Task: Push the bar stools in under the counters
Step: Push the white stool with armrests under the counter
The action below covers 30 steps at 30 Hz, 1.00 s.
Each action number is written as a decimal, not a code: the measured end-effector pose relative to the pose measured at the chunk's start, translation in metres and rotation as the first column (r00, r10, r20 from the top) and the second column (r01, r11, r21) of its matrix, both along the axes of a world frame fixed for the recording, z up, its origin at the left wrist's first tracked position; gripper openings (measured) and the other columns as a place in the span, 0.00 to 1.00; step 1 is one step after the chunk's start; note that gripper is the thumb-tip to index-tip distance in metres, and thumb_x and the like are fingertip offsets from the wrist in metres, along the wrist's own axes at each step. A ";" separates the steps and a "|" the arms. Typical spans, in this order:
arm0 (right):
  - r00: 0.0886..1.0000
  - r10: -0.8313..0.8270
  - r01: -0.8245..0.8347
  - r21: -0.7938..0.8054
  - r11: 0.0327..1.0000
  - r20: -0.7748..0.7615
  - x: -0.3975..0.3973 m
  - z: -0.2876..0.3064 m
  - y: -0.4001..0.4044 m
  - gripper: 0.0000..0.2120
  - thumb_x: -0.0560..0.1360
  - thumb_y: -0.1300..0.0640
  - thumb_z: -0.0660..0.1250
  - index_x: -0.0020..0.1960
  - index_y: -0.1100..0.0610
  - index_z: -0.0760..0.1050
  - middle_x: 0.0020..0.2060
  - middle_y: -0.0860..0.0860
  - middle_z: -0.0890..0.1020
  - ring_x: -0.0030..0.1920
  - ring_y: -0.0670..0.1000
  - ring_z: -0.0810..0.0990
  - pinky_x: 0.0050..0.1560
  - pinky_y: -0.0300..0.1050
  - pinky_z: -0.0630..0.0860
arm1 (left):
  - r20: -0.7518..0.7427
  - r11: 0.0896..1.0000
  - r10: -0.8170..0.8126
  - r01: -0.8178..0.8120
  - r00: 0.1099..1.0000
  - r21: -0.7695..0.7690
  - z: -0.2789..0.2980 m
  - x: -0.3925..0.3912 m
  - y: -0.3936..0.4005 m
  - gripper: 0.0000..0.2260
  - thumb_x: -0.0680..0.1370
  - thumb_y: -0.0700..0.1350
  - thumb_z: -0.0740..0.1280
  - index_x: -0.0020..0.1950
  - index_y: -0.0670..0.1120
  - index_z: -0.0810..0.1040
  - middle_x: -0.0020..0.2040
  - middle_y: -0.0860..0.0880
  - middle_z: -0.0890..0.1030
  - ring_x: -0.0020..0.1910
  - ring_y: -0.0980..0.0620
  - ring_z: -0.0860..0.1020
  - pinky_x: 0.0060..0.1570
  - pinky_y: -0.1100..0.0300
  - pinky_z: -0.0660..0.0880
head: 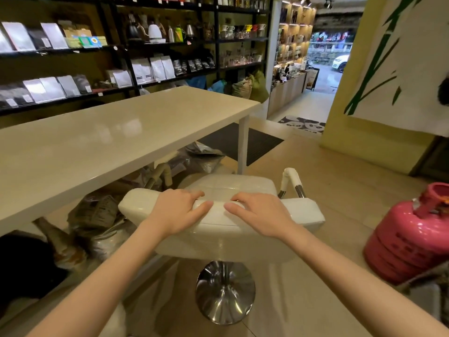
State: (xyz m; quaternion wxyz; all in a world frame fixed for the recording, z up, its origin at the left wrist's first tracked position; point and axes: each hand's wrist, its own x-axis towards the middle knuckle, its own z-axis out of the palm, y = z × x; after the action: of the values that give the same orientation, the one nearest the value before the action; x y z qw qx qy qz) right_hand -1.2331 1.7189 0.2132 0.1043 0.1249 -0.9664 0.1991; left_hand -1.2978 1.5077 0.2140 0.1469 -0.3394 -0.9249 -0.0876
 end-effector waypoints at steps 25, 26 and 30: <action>0.921 0.376 -0.387 0.139 0.911 0.102 -0.078 0.002 0.175 0.38 0.71 0.29 0.38 0.58 0.50 0.77 0.51 0.52 0.83 0.50 0.54 0.78 0.44 0.46 0.66 | -0.004 0.796 0.603 -0.602 0.797 0.061 -0.009 0.054 0.196 0.27 0.76 0.64 0.50 0.38 0.46 0.77 0.32 0.48 0.79 0.33 0.48 0.77 0.30 0.58 0.64; 0.920 0.381 -0.392 0.149 0.908 0.095 -0.081 0.002 0.180 0.39 0.71 0.28 0.38 0.56 0.50 0.78 0.48 0.52 0.83 0.48 0.54 0.79 0.43 0.47 0.67 | -0.005 0.787 0.615 -0.613 0.789 0.067 -0.009 0.054 0.202 0.26 0.77 0.63 0.51 0.37 0.45 0.77 0.32 0.47 0.79 0.33 0.47 0.77 0.30 0.58 0.65; 0.914 0.399 -0.405 0.186 0.895 0.071 -0.094 0.002 0.196 0.34 0.75 0.31 0.42 0.53 0.51 0.79 0.46 0.52 0.84 0.48 0.54 0.80 0.44 0.48 0.71 | -0.001 0.745 0.664 -0.662 0.747 0.080 -0.009 0.052 0.224 0.25 0.77 0.63 0.50 0.34 0.46 0.73 0.32 0.46 0.79 0.34 0.45 0.78 0.30 0.58 0.64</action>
State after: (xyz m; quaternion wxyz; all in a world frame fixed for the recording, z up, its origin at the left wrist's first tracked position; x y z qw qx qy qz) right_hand -1.3271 1.9152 0.2148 0.0333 0.3286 -0.9360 0.1219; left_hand -1.2458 1.7316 0.2049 0.1945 0.0156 -0.9790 -0.0593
